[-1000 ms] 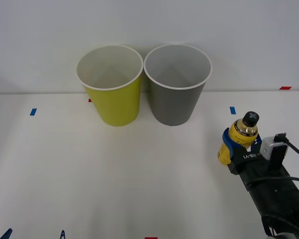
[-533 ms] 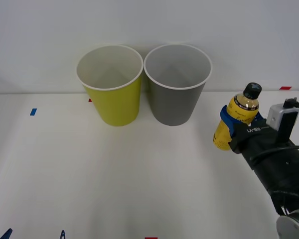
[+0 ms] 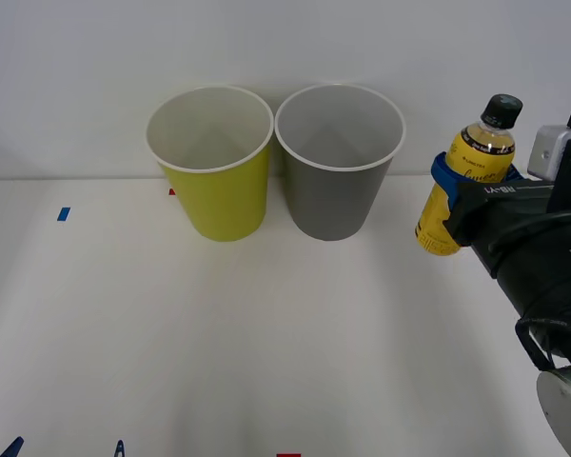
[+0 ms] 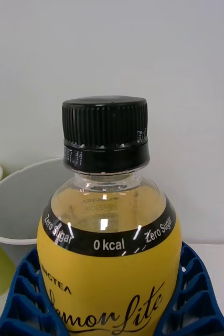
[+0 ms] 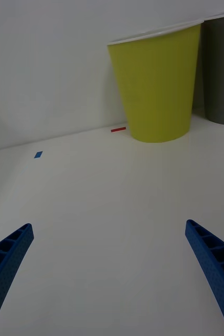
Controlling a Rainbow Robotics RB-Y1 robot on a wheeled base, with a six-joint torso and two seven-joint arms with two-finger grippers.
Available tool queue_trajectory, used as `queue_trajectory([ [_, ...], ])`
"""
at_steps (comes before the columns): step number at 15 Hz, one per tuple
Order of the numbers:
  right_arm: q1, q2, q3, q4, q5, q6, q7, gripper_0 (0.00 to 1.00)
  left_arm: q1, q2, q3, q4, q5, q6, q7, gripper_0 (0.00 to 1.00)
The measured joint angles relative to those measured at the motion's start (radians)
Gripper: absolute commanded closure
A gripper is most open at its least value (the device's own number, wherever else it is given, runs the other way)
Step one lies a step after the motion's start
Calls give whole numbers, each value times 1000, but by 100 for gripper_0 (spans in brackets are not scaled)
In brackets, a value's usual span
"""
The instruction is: Put cans in the gray bin and PET bottles in the light green bin.
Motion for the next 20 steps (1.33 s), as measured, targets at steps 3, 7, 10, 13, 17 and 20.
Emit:
queue_trajectory([
  [3, -132, -7, 92, -58, 133, 202, -204, 88, 0, 0, 0, 0, 0, 0, 0, 0],
  [7, -306, 3, 118, -68, 144, 382, -263, 88, 0, 0, 0, 0, 0, 0, 0, 0],
  [10, -406, 2, 129, -64, 143, 459, -269, 88, 0, 0, 0, 0, 0, 0, 0, 0],
  [13, -485, 2, 146, -18, 141, 464, -271, 89, 0, 0, 0, 0, 0, 0, 0, 0],
  [17, -621, 26, 144, 63, 65, 464, -266, 89, 0, 0, 0, 0, 0, 0, 0, 0],
  [20, -699, 37, 112, 127, -56, 456, -245, 89, 0, 0, 0, 0, 0, 0, 0, 0],
])
